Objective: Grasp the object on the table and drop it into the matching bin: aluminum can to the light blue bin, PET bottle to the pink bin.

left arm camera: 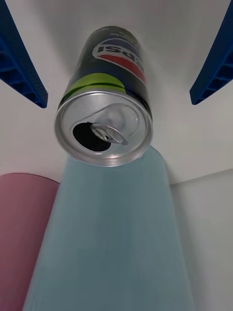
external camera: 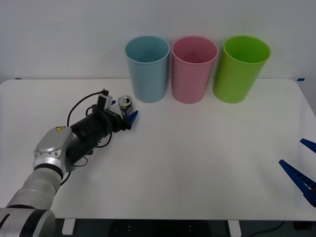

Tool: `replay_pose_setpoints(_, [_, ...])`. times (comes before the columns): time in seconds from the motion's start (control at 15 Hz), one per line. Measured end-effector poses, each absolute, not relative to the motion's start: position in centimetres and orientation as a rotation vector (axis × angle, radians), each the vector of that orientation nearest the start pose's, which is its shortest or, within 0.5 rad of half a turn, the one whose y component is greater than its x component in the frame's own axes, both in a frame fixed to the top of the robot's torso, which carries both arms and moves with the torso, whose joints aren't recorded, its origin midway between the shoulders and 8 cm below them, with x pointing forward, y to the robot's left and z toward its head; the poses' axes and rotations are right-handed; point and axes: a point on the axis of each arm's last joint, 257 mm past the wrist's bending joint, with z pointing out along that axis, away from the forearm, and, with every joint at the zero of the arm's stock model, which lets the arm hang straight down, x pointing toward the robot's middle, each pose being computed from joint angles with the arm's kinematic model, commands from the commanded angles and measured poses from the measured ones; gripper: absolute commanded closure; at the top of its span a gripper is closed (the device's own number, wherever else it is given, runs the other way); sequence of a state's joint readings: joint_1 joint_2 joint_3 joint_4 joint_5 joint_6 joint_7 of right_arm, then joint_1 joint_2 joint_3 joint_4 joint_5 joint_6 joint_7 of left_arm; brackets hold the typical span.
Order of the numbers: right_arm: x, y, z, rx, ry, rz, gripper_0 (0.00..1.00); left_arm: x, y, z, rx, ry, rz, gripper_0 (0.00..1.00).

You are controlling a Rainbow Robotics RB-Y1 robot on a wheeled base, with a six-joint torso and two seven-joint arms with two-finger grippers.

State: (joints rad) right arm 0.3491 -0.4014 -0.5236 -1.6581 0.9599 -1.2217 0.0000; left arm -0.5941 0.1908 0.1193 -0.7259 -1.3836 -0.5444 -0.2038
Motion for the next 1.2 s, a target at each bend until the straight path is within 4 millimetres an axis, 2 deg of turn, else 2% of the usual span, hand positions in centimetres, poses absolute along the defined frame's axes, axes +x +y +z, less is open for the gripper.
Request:
replay_pose_setpoints(0.53, [34.22, -32.97, -16.89, -0.465, 1.441, 0.567, 0.0, 64.46, 14.14, -27.59, 0.488, 1.726, -0.301, 0.0])
replay_pose_setpoints(0.6, [34.22, -32.97, -16.89, -0.465, 1.441, 0.567, 0.0, 64.47, 14.1, -27.57, 0.488, 1.726, -0.301, 0.07])
replay_pose_setpoints(0.67, [34.22, -32.97, -16.89, -0.465, 1.441, 0.567, 0.0, 64.48, 14.09, -27.54, 0.489, 1.726, -0.301, 0.52])
replay_pose_setpoints(0.73, [34.22, -32.97, -16.89, -0.465, 1.441, 0.567, 0.0, 64.46, 14.1, -27.57, 0.488, 1.726, -0.302, 0.89])
replay_pose_setpoints(0.8, [34.22, -32.97, -16.89, -0.465, 1.441, 0.567, 0.0, 64.46, 14.11, -27.58, 0.489, 1.726, -0.301, 1.0])
replay_pose_setpoints(1.2, [34.22, -32.97, -16.89, -0.465, 1.441, 0.567, 0.0, 64.49, 14.13, -27.53, 0.488, 1.725, -0.3, 1.0])
